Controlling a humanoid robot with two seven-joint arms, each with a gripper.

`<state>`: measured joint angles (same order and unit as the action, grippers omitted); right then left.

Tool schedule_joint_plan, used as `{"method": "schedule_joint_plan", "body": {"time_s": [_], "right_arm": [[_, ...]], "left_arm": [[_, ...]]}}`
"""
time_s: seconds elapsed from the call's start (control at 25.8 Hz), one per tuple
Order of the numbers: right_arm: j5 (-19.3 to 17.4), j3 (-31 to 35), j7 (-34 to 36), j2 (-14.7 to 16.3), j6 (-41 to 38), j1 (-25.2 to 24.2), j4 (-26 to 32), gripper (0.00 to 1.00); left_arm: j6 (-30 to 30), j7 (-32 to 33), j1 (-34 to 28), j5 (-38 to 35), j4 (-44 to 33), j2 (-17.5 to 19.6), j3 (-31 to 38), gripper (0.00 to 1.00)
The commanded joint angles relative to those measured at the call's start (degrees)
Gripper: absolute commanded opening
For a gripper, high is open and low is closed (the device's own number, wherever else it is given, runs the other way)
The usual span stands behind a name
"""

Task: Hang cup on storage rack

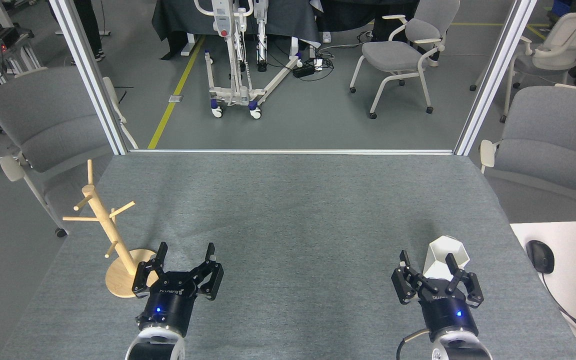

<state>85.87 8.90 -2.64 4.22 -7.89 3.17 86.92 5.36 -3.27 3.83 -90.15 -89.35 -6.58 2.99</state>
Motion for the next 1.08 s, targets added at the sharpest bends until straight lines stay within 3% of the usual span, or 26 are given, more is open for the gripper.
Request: {"method": "schedule_joint_plan", "body": {"time_s": [0.0, 0.39, 0.77, 0.93, 1.05], "right_arm": [[0.0, 0.1, 0.0, 0.0, 0.1, -0.1, 0.0, 1.00], [-0.2, 0.1, 0.0, 0.3, 0.1, -0.1, 0.0, 1.00], [-0.4, 5.5, 0.5, 3.9, -0.7, -1.1, -0.2, 1.00], [-0.4, 5.4, 0.5, 4.4, -0.7, -0.7, -5.6, 1.00], [-0.4, 5.6, 0.5, 6.6, -0.6, 0.3, -9.5, 1.00]], "left_arm": [[-0.4, -0.8, -0.4, -0.1, 0.0, 0.0, 0.0, 0.99], [0.2, -2.7, -0.8, 0.0, 0.0, -0.3, 0.0, 0.99], [0.4, -2.7, -0.8, -0.1, 1.3, 0.1, 0.0, 0.99], [0.3, -2.7, -0.7, -0.1, 1.6, -0.1, 0.0, 0.99], [0.3, -2.6, -0.6, -0.2, 1.7, -0.1, 0.0, 0.99]]}}
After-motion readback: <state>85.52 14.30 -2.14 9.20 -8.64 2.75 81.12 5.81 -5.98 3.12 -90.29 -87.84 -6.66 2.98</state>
